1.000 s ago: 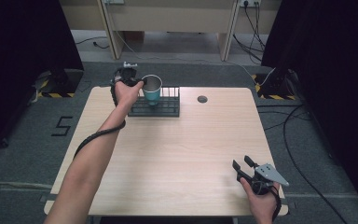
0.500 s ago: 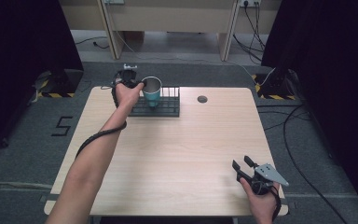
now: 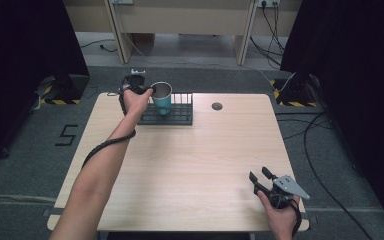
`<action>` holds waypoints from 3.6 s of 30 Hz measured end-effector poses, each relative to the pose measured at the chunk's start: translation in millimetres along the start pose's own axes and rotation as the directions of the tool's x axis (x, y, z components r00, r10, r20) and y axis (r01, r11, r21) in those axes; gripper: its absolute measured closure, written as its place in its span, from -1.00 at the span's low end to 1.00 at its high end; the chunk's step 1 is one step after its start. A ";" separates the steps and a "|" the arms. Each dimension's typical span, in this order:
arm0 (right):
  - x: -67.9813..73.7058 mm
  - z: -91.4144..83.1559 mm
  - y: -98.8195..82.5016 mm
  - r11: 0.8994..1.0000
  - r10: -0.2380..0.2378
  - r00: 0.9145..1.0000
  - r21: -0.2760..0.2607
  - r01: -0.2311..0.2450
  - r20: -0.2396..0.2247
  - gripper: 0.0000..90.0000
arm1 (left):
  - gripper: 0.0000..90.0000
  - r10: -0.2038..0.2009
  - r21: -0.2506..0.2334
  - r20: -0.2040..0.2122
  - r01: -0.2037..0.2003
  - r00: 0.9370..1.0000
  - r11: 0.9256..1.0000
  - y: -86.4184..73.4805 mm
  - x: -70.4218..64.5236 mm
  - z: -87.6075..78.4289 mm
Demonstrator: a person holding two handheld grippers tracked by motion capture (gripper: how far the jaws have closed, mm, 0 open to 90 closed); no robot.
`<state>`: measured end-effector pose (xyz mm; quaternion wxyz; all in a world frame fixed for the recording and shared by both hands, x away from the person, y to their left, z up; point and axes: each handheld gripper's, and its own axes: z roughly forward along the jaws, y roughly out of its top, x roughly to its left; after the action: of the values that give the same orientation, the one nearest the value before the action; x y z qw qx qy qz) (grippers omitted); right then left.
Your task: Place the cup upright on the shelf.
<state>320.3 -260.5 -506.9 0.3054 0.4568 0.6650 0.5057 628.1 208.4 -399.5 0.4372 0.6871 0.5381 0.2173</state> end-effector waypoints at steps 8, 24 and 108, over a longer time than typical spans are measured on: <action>-0.2 0.2 -0.3 1.000 0.002 1.000 0.003 -0.002 -0.001 0.00 | 0.65 -0.028 0.002 0.001 0.028 1.000 1.000 -1.7 3.2 1.5; 0.4 0.6 -0.3 1.000 0.000 1.000 0.004 0.000 -0.003 0.00 | -0.14 -0.068 -0.042 -0.018 0.068 0.998 0.997 -1.0 5.5 -6.1; 4.9 1.6 1.0 1.000 -0.011 1.000 0.010 0.011 0.019 -0.02 | -0.41 0.080 -0.152 0.070 -0.069 0.994 0.986 -210.4 36.5 -172.4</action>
<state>320.0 -255.2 -506.1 0.3123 0.4594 0.6672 0.4962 391.8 313.7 -491.2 0.4990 0.6799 0.4774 0.2467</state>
